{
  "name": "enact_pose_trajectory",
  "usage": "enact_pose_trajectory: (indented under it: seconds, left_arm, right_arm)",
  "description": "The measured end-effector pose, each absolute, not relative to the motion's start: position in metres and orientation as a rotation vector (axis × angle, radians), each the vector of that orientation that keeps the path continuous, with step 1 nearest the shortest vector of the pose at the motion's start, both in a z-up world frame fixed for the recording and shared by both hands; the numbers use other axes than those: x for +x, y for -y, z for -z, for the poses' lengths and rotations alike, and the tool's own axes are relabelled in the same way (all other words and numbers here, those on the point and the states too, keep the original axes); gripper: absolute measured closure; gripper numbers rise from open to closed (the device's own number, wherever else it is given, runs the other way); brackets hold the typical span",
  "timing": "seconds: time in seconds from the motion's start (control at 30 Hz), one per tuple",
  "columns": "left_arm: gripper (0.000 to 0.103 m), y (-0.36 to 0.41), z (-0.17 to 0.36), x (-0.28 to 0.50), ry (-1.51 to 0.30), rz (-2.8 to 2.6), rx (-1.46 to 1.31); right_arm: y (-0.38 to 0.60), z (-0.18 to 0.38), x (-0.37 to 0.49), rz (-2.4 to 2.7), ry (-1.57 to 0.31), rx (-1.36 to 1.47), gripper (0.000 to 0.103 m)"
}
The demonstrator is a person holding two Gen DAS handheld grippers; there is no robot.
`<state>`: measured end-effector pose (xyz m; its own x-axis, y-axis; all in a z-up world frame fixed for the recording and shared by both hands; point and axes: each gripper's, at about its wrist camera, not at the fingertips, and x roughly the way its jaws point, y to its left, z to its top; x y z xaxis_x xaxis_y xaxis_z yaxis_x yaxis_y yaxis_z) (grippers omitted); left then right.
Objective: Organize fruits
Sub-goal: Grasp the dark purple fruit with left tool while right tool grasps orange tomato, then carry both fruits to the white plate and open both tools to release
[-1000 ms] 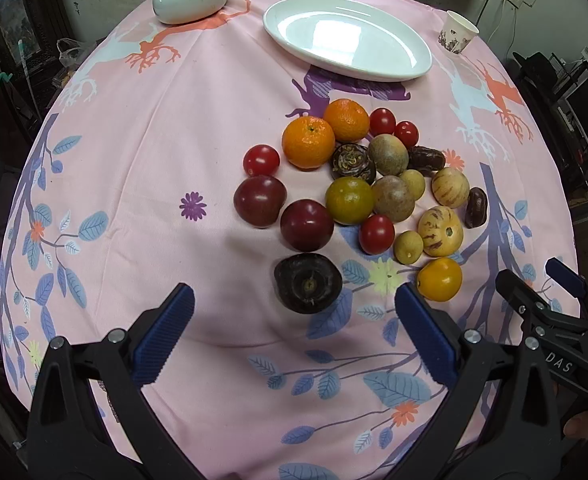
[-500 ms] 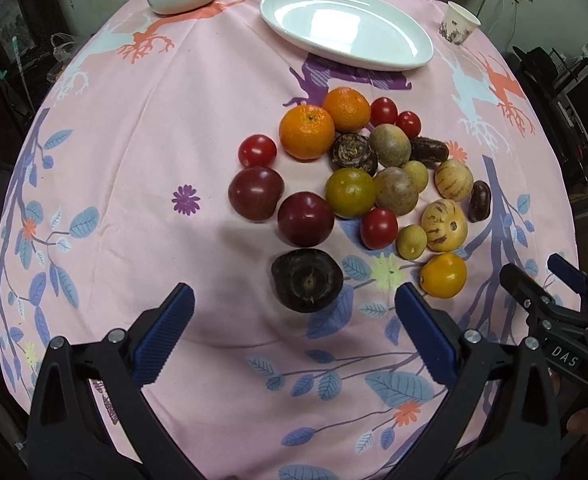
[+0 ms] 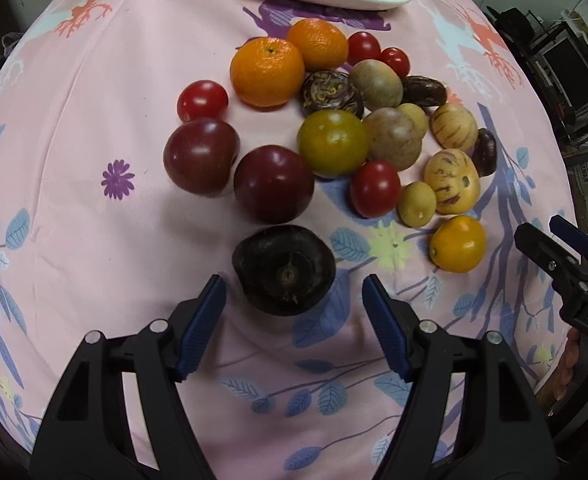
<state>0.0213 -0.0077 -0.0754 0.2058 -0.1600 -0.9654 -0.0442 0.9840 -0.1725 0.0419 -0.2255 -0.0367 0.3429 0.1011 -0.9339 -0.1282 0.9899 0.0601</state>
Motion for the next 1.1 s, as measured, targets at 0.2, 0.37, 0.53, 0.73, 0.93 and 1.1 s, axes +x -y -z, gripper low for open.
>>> enact_pose_trajectory:
  seconds: [0.2, 0.37, 0.53, 0.73, 0.93, 1.1]
  left_arm:
    - [0.054, 0.013, 0.075, 0.025, -1.355, 0.048, -0.063]
    - [0.054, 0.009, 0.068, 0.026, -1.334, 0.073, -0.089]
    - [0.054, 0.000, 0.057, 0.020, -1.301, 0.071, -0.119]
    - [0.054, -0.006, 0.056, 0.015, -1.293, 0.086, -0.164]
    - [0.054, -0.012, 0.052, 0.010, -1.279, 0.086, -0.186]
    - [0.054, -0.015, 0.051, 0.005, -1.279, 0.081, -0.202]
  right_arm:
    - [0.222, 0.040, 0.048, -0.165, -1.224, -0.036, 0.001]
    - [0.221, 0.039, 0.050, -0.177, -1.223, -0.049, 0.001]
    - [0.203, 0.038, 0.040, -0.301, -1.209, -0.097, 0.001]
    - [0.176, 0.047, 0.030, -0.418, -1.236, -0.160, 0.001]
    - [0.162, 0.062, 0.033, -0.424, -1.266, -0.213, 0.025]
    - [0.150, 0.066, 0.028, -0.472, -1.257, -0.244, 0.062]
